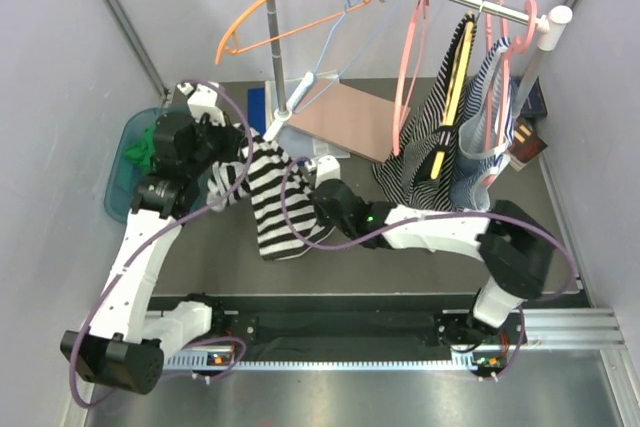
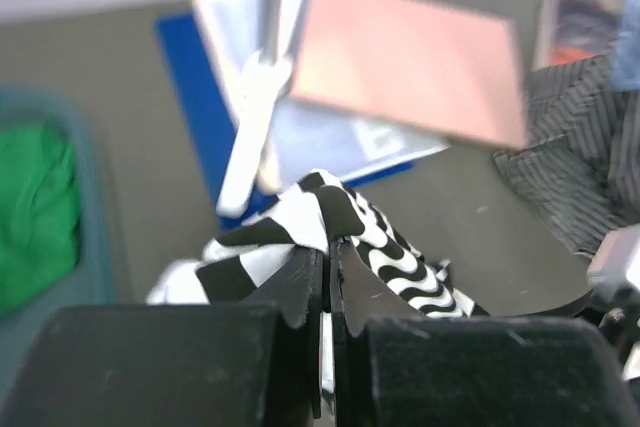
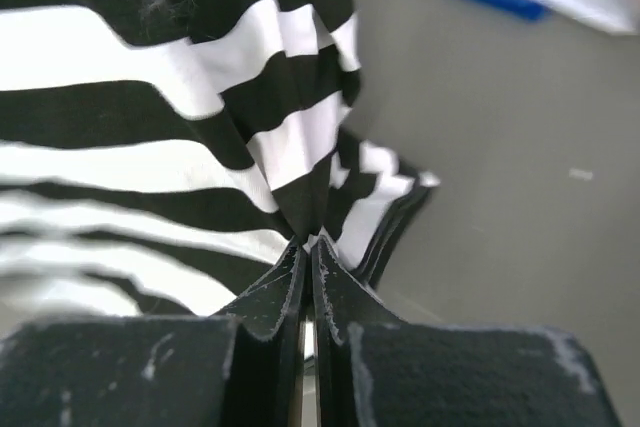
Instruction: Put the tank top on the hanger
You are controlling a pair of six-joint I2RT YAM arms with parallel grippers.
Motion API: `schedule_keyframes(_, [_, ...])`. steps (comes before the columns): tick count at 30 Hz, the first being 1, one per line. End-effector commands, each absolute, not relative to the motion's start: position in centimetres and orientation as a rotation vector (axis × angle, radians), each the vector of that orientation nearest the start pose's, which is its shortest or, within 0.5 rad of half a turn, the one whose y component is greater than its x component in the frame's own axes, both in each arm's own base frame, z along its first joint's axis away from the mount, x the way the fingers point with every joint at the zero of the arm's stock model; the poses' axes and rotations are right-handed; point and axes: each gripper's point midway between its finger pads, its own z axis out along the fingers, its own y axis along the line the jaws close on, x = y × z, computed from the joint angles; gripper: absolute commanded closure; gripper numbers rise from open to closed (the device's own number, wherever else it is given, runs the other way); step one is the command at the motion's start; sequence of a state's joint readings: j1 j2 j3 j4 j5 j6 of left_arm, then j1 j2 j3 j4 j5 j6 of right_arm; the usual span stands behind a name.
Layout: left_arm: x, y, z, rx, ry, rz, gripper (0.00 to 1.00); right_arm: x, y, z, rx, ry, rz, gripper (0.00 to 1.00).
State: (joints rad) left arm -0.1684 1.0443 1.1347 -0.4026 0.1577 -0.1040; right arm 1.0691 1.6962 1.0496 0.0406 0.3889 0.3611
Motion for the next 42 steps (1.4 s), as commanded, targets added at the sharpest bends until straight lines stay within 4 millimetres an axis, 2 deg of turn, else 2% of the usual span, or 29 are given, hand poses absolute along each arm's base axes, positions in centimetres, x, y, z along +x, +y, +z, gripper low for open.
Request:
schedule_keyframes(1, [31.9, -14.1, 30.6, 0.348, 1.837, -0.442, 1.0, 26.0, 32.2, 12.6, -0.396, 2.091, 0.268, 1.0])
schedule_keyframes(3, [29.8, -15.5, 27.5, 0.376, 1.927, -0.5, 1.0, 24.1, 30.2, 11.6, -0.399, 2.129, 0.228, 1.0])
schedule_keyframes(4, [28.4, -16.4, 24.6, 0.406, 1.995, -0.535, 1.0, 23.5, 29.1, 11.0, -0.369, 2.143, 0.205, 1.0])
schedule_keyframes(5, [27.3, -16.9, 23.3, 0.417, 2.03, -0.572, 0.78, 22.9, 28.6, 11.4, -0.359, 2.144, 0.207, 1.0])
schedule_keyframes(6, [26.1, -17.0, 22.6, 0.391, 2.06, -0.606, 0.6, 21.9, 28.0, 10.8, -0.382, 2.167, 0.185, 1.0])
schedule_keyframes(7, [25.1, -16.8, 20.5, 0.381, 2.113, -0.618, 0.41, 21.4, 27.3, 10.2, -0.363, 2.184, 0.173, 1.0])
schedule_keyframes(8, [24.6, -16.5, 20.0, 0.358, 2.126, -0.617, 0.26, 21.0, 26.9, 10.3, -0.358, 2.192, 0.174, 1.0])
schedule_keyframes(9, [24.6, -15.5, 20.1, 0.279, 2.124, -0.577, 0.07, 20.5, 26.3, 9.9, -0.366, 2.213, 0.151, 1.0])
schedule_keyframes(10, [24.5, -14.8, 19.2, 0.233, 2.144, -0.545, 0.02, 20.2, 25.8, 9.5, -0.354, 2.226, 0.143, 1.0])
schedule_keyframes(12, [25.0, -13.5, 18.7, 0.12, 2.145, -0.482, 0.01, 20.0, 25.0, 9.2, -0.353, 2.238, 0.108, 0.96])
schedule_keyframes(13, [25.4, -13.5, 18.8, 0.091, 2.135, -0.479, 0.01, 19.9, 24.9, 9.3, -0.359, 2.238, 0.103, 0.92])
schedule_keyframes(14, [25.9, -13.7, 18.1, 0.048, 2.165, -0.488, 0.01, 19.9, 24.9, 9.6, -0.362, 2.231, 0.107, 0.85])
schedule_keyframes(15, [26.7, -13.5, 17.8, -0.006, 2.172, -0.462, 0.01, 19.8, 25.1, 10.0, -0.371, 2.214, 0.11, 0.62])
schedule_keyframes(16, [27.4, -13.9, 17.8, -0.036, 2.17, -0.476, 0.01, 19.9, 25.5, 10.6, -0.381, 2.195, 0.121, 0.49])
schedule_keyframes(17, [28.1, -14.3, 16.4, -0.063, 2.213, -0.471, 0.01, 19.9, 25.8, 11.1, -0.386, 2.182, 0.134, 0.39])
schedule_keyframes(18, [28.8, -14.5, 16.4, -0.074, 2.212, -0.466, 0.01, 19.7, 26.2, 11.6, -0.398, 2.165, 0.148, 0.28])
schedule_keyframes(19, [29.4, -14.2, 16.1, -0.1, 2.218, -0.436, 0.01, 19.7, 26.7, 12.3, -0.406, 2.149, 0.163, 0.26])
schedule_keyframes(20, [30.1, -14.1, 15.1, -0.116, 2.24, -0.403, 0.01, 19.6, 27.0, 12.9, -0.409, 2.135, 0.178, 0.24])
schedule_keyframes(23, [30.9, -12.9, 14.2, -0.196, 2.253, -0.314, 0.05, 19.2, 28.0, 14.1, -0.415, 2.11, 0.216, 0.22])
schedule_keyframes(26, [30.4, -12.3, 14.1, -0.283, 2.23, -0.316, 0.1, 18.6, 29.4, 15.3, -0.453, 2.068, 0.267, 0.21])
schedule_keyframes(27, [30.0, -12.0, 13.3, -0.297, 2.229, -0.313, 0.12, 18.4, 30.2, 15.6, -0.461, 2.051, 0.299, 0.2])
schedule_keyframes(29, [29.6, -11.5, 13.3, -0.342, 2.195, -0.317, 0.16, 18.6, 31.4, 16.1, -0.476, 2.02, 0.333, 0.2])
schedule_keyframes(31, [28.9, -11.1, 12.0, -0.36, 2.203, -0.313, 0.18, 18.8, 32.2, 16.5, -0.496, 1.999, 0.344, 0.18])
schedule_keyframes(35, [28.1, -10.0, 10.2, -0.409, 2.223, -0.271, 0.22, 19.8, 34.4, 17.2, -0.528, 1.942, 0.335, 0.18])
schedule_keyframes(37, [27.7, -9.9, 9.5, -0.418, 2.238, -0.275, 0.23, 20.8, 34.9, 18.5, -0.513, 1.899, 0.296, 0.17])
schedule_keyframes(40, [27.5, -9.7, 9.2, -0.44, 2.215, -0.295, 0.27, 22.4, 36.0, 18.9, -0.497, 1.865, 0.284, 0.15])
schedule_keyframes(42, [27.3, -9.6, 8.5, -0.456, 2.212, -0.309, 0.29, 23.8, 36.1, 17.8, -0.487, 1.883, 0.263, 0.15])
